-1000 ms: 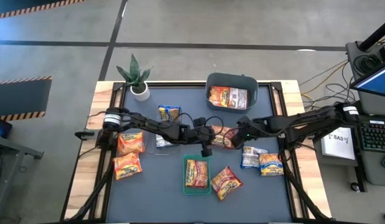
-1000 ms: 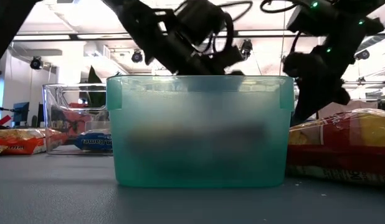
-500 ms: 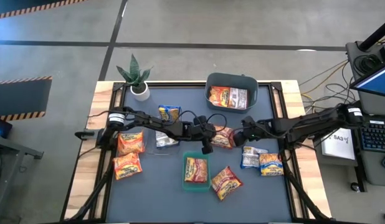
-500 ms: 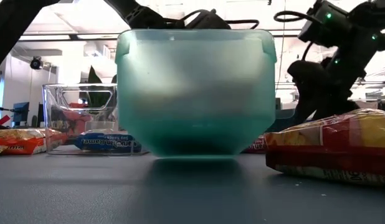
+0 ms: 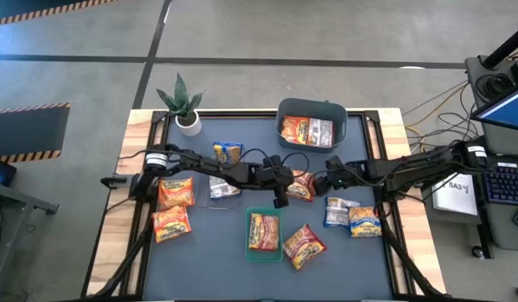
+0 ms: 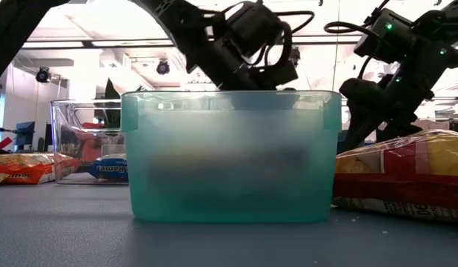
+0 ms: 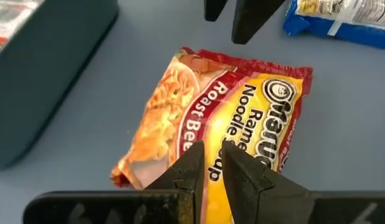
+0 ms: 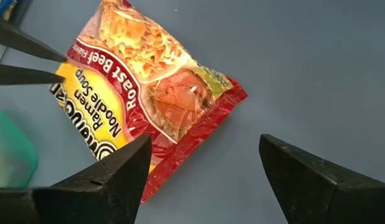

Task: Sort Maruchan noodles
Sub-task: Put the red noodle pack into the green bin

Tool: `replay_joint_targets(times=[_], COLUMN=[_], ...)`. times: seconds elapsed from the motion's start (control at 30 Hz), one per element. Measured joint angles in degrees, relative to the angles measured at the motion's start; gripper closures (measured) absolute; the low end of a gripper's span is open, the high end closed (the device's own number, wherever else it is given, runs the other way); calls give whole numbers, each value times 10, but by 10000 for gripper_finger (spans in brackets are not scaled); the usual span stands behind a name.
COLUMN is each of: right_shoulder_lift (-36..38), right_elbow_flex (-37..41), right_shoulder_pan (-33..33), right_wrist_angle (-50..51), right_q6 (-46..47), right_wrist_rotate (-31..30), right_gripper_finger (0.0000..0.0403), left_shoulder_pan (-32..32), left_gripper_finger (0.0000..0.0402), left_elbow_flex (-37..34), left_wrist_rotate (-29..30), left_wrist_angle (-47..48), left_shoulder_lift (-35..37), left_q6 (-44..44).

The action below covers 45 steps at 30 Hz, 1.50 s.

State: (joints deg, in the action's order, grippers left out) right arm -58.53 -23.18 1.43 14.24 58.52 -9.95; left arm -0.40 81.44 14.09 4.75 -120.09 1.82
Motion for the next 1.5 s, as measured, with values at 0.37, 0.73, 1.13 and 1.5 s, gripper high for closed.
replay_joint_targets(times=[0.37,0.73,1.13,1.5], right_shoulder_lift=[-6,-32,-141,-184], right_elbow_flex=[25,74,76,72], right_shoulder_pan=[0,1,4,7], right_wrist_angle=[-64,-186,-387,-437], right_q6=[11,40,-6,-23], right_wrist_rotate=[-3,0,39,40], right_gripper_finger=[113,113,113,187], left_shoulder_pan=[13,13,13,12], left_gripper_finger=[364,364,364,364], left_elbow_flex=[13,14,14,13], left_wrist_rotate=[-29,-55,-42,-41], left_wrist_angle=[84,75,90,96], left_shoulder_lift=[1,-15,-16,-11], left_q6=[-49,-23,-6,2])
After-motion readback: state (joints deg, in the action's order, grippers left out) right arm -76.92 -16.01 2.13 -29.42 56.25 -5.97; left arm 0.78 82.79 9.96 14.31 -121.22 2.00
